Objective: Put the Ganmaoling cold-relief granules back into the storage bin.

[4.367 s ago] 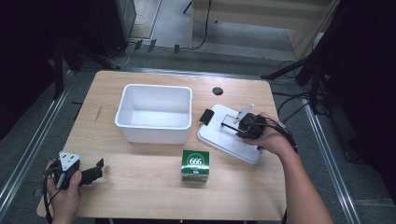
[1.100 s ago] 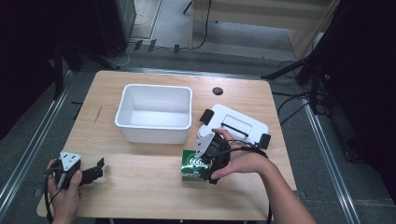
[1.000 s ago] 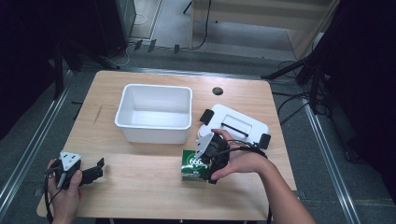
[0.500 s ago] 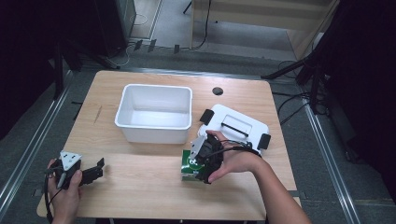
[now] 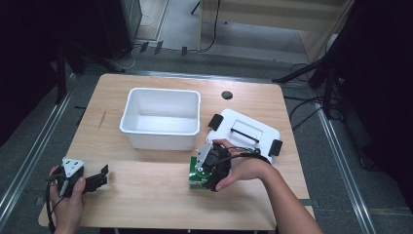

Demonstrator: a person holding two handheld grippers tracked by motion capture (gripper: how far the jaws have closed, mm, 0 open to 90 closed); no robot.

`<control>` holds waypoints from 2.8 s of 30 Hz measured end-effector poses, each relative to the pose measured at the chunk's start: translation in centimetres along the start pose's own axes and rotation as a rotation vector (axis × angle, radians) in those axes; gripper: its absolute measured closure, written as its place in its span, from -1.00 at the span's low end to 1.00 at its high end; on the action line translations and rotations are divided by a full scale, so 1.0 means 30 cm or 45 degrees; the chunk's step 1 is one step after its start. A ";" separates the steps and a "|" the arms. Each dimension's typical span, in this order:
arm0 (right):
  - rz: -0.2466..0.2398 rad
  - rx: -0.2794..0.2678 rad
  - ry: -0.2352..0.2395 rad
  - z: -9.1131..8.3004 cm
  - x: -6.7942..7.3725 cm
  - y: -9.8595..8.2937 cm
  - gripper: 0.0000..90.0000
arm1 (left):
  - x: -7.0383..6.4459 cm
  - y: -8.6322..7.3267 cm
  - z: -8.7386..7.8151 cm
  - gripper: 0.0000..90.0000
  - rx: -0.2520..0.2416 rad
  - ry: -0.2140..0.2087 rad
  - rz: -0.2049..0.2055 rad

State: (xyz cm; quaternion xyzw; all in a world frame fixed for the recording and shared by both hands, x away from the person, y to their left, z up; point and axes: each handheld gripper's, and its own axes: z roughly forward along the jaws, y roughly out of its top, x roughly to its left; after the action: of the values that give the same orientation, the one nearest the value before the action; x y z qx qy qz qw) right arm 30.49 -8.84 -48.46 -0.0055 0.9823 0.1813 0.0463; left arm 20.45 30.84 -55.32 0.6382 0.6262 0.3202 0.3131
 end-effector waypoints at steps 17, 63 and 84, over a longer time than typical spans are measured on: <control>-0.019 0.052 0.010 -0.013 -0.007 0.010 -0.67 | 0.000 0.000 0.000 -0.86 -0.001 -0.003 0.004; 0.025 -0.010 -0.034 -0.219 -0.109 -0.052 -0.62 | 0.002 0.000 0.000 -0.86 0.003 -0.015 0.001; 0.053 -0.009 -0.106 -0.329 -0.199 -0.045 -0.63 | 0.002 0.001 0.000 -0.86 0.005 -0.014 0.003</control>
State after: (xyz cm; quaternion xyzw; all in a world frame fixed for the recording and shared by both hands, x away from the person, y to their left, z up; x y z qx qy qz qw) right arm 35.59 -13.66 -39.22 0.0224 0.9788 0.1858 0.0832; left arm 20.47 30.89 -55.31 0.6414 0.6243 0.3157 0.3149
